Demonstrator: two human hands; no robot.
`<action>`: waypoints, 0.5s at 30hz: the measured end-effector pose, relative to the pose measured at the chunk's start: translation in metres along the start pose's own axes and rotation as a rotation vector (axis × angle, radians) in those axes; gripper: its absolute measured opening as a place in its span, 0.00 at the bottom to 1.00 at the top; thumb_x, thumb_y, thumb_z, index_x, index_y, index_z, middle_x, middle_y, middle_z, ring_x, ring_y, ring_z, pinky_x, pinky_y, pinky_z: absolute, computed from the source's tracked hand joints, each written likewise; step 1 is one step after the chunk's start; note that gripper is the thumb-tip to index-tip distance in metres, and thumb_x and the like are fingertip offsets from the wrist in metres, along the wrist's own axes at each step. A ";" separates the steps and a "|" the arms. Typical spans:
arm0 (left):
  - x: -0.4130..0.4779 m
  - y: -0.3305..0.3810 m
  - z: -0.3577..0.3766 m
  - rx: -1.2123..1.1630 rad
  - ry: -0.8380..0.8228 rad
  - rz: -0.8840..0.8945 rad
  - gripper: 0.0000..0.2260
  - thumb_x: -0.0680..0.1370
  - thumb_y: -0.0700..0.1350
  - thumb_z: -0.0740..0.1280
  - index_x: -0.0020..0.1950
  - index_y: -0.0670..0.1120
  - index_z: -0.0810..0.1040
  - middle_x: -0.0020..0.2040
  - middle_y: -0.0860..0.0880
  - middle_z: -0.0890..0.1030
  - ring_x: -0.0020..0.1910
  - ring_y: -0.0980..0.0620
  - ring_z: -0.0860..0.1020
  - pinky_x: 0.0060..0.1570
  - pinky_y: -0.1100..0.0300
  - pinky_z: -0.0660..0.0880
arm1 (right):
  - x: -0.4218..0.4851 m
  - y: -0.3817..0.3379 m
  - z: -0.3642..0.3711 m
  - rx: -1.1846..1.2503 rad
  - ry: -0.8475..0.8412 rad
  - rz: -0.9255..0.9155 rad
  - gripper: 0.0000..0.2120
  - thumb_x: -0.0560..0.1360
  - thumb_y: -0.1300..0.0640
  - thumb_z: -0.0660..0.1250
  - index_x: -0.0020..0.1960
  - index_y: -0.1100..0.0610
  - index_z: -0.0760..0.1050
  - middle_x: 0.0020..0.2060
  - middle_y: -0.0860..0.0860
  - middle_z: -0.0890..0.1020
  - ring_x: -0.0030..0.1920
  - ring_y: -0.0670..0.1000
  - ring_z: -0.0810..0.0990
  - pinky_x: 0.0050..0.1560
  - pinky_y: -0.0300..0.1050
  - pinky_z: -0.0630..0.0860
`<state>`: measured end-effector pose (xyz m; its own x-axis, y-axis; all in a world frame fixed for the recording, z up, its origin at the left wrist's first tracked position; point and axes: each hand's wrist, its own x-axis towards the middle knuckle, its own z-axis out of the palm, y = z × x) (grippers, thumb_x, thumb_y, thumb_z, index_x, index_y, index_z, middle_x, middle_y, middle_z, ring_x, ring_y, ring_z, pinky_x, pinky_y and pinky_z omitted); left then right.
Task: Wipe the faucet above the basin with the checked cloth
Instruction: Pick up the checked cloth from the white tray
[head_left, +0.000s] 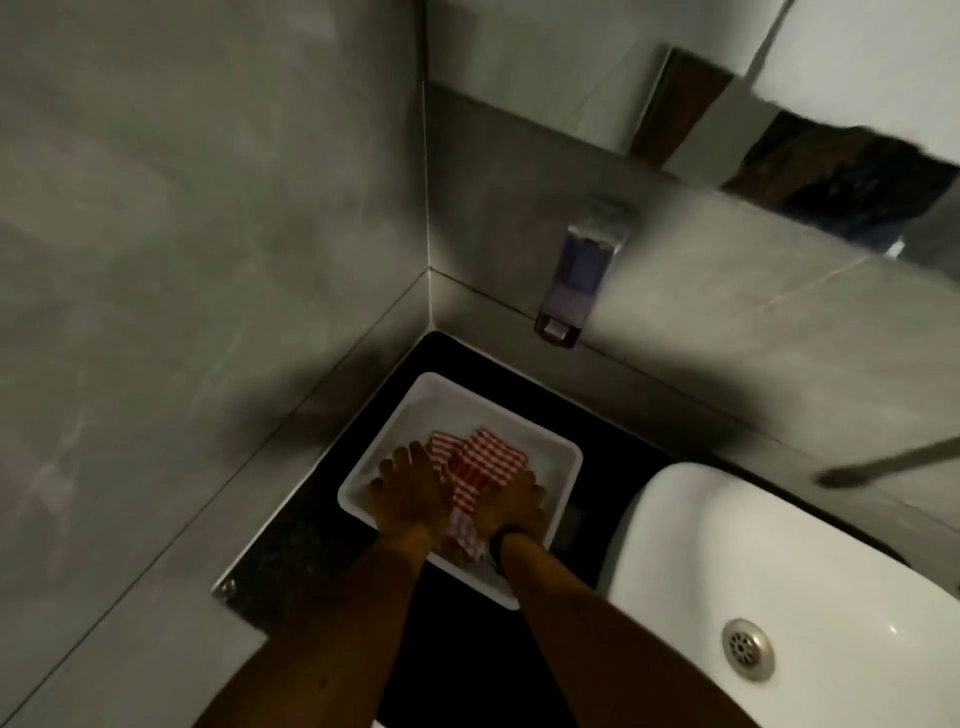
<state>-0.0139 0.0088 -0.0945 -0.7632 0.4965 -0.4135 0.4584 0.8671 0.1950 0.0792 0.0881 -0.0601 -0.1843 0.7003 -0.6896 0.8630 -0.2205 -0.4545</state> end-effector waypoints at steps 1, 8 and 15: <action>0.002 0.002 0.004 -0.010 -0.028 -0.056 0.34 0.80 0.59 0.57 0.80 0.44 0.49 0.79 0.41 0.58 0.75 0.36 0.60 0.70 0.39 0.63 | 0.003 -0.003 0.003 0.004 0.001 0.061 0.38 0.84 0.43 0.57 0.87 0.56 0.45 0.85 0.59 0.55 0.82 0.66 0.62 0.81 0.62 0.63; 0.019 0.005 0.003 -0.427 -0.166 -0.206 0.29 0.76 0.52 0.67 0.73 0.44 0.62 0.67 0.38 0.74 0.61 0.36 0.76 0.59 0.43 0.76 | 0.025 -0.007 0.022 0.426 -0.006 0.272 0.29 0.86 0.47 0.57 0.82 0.61 0.63 0.72 0.59 0.77 0.69 0.62 0.78 0.75 0.53 0.70; 0.013 0.001 -0.052 -0.914 -0.572 -0.011 0.27 0.68 0.46 0.80 0.65 0.45 0.77 0.62 0.45 0.81 0.59 0.46 0.80 0.58 0.55 0.78 | -0.006 0.012 -0.050 0.747 -0.417 0.125 0.15 0.80 0.56 0.70 0.66 0.58 0.80 0.49 0.51 0.89 0.54 0.54 0.85 0.55 0.46 0.83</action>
<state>-0.0469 0.0184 -0.0530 -0.3309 0.6011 -0.7274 -0.2415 0.6913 0.6811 0.1141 0.1150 -0.0330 -0.3925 0.3670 -0.8434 0.3801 -0.7703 -0.5121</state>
